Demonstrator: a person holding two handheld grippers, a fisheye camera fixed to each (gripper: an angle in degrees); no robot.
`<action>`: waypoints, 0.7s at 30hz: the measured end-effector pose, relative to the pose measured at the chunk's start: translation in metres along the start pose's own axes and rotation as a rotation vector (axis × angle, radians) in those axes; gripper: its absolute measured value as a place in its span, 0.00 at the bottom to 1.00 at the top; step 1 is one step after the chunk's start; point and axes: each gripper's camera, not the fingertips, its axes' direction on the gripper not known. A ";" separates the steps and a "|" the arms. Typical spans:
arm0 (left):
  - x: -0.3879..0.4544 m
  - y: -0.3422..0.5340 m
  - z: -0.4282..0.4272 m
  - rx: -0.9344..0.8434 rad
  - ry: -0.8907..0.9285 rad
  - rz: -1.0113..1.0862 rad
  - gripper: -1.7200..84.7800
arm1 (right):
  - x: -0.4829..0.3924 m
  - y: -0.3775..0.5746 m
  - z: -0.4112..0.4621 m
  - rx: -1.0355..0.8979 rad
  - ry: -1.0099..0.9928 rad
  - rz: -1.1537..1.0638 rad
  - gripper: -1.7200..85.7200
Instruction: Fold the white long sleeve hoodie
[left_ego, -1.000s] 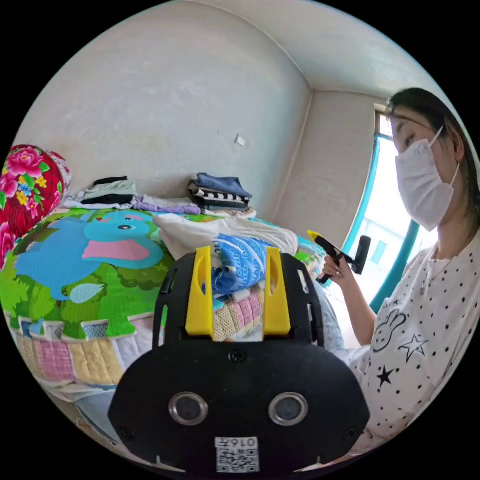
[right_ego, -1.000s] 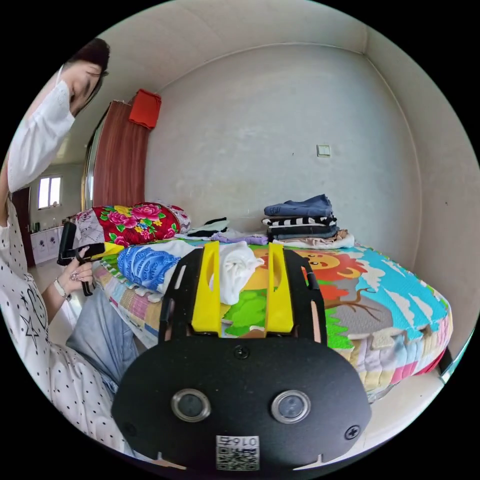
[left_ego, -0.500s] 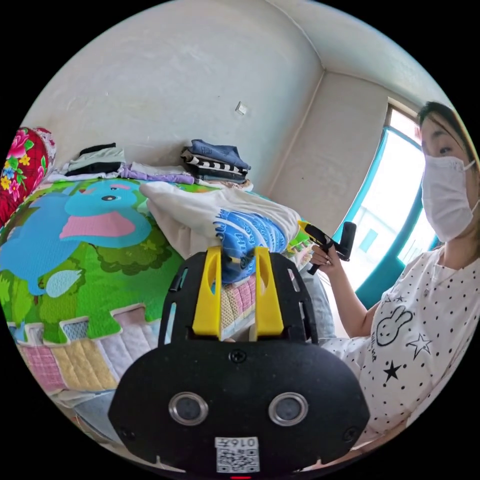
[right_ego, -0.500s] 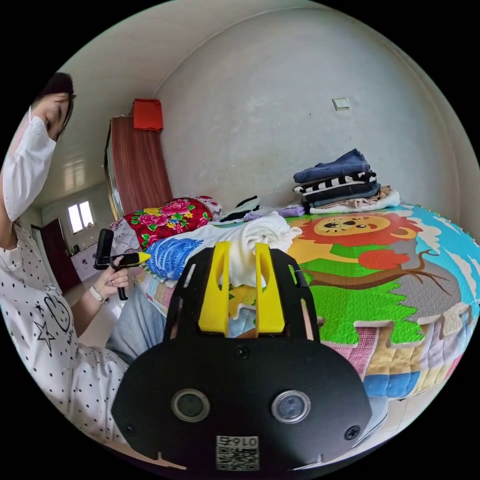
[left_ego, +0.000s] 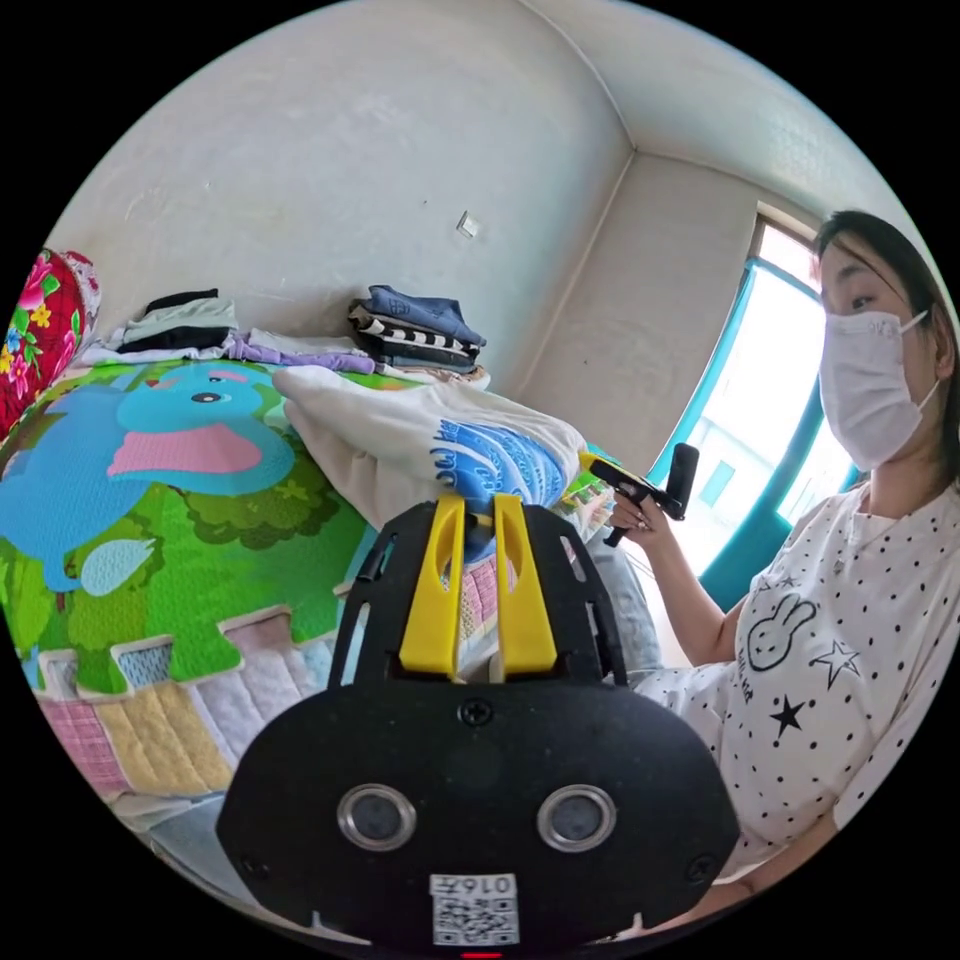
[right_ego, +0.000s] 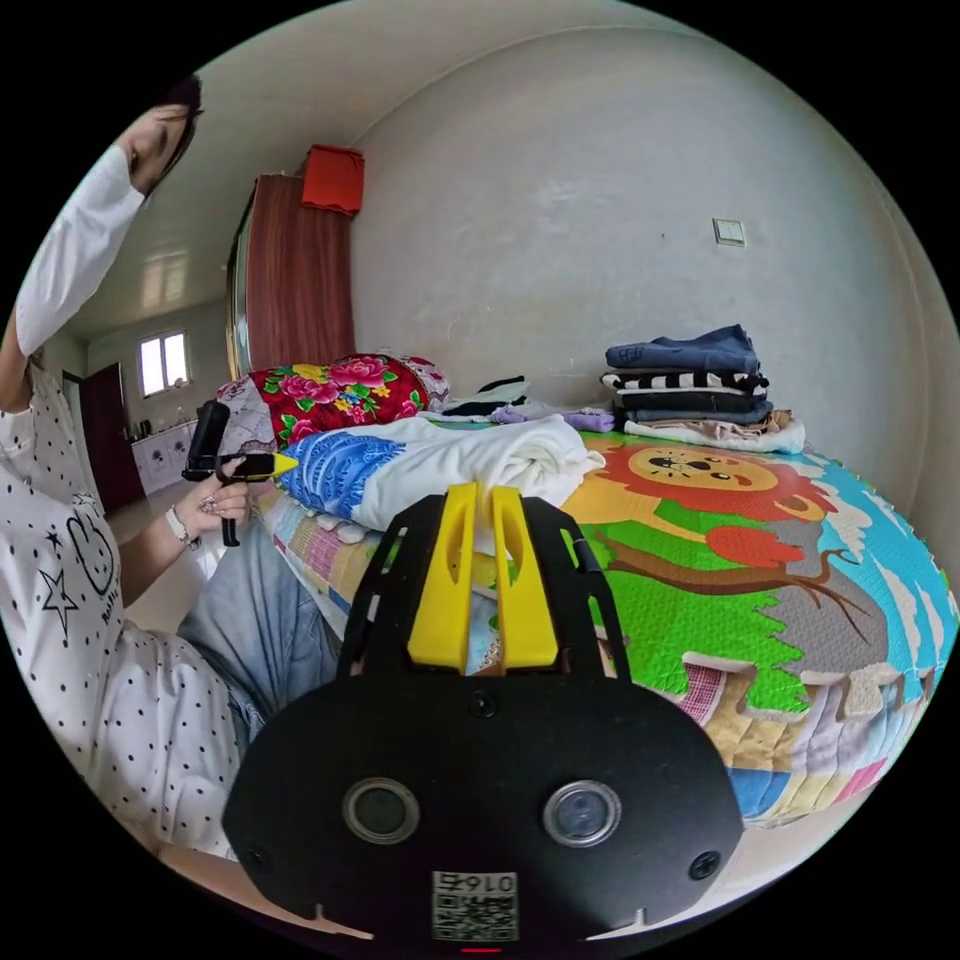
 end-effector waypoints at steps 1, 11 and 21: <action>-0.001 0.000 -0.001 -0.005 0.011 -0.005 0.07 | 0.000 -0.001 0.000 -0.017 0.001 0.008 0.04; -0.014 0.028 0.001 -0.009 0.122 -0.073 0.03 | 0.028 0.021 -0.005 -0.008 -0.155 0.132 0.02; 0.021 0.006 -0.049 0.170 -0.058 -0.034 0.02 | 0.023 -0.012 -0.036 0.108 0.010 0.202 0.02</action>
